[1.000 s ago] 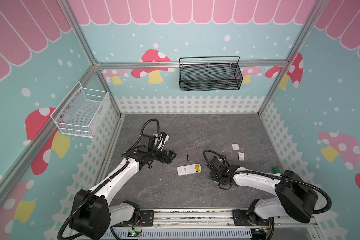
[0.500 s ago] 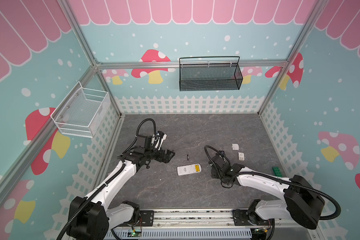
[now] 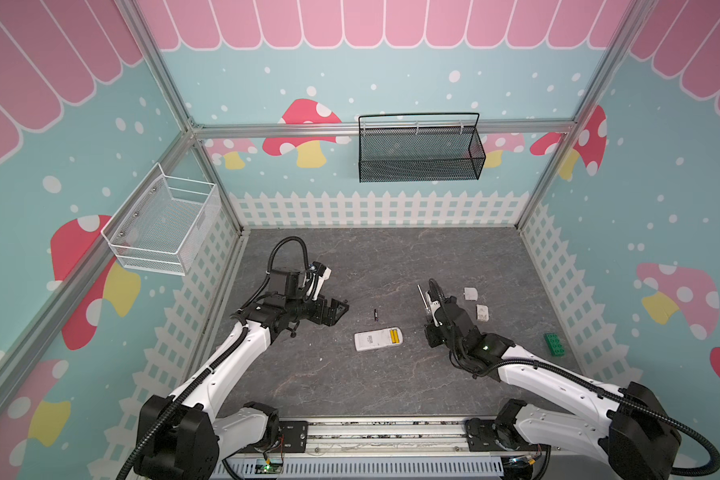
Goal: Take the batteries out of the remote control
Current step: 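Lift the screwdriver with the right gripper and turn its tip toward the remote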
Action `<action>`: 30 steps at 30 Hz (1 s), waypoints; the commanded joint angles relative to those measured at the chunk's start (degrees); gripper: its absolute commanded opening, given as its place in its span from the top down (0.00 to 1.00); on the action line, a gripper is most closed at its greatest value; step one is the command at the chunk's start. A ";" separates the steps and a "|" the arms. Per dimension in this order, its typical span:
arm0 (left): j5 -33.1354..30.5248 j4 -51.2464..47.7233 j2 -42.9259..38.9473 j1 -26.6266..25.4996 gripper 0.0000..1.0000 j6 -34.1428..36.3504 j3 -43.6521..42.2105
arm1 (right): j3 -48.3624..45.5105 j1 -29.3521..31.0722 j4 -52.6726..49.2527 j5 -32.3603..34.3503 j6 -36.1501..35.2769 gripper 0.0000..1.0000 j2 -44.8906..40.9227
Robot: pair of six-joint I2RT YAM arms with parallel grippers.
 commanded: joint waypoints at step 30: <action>19.11 -41.90 11.70 -7.93 0.29 45.81 31.09 | 5.54 -10.26 12.48 -56.43 -39.34 1.00 6.75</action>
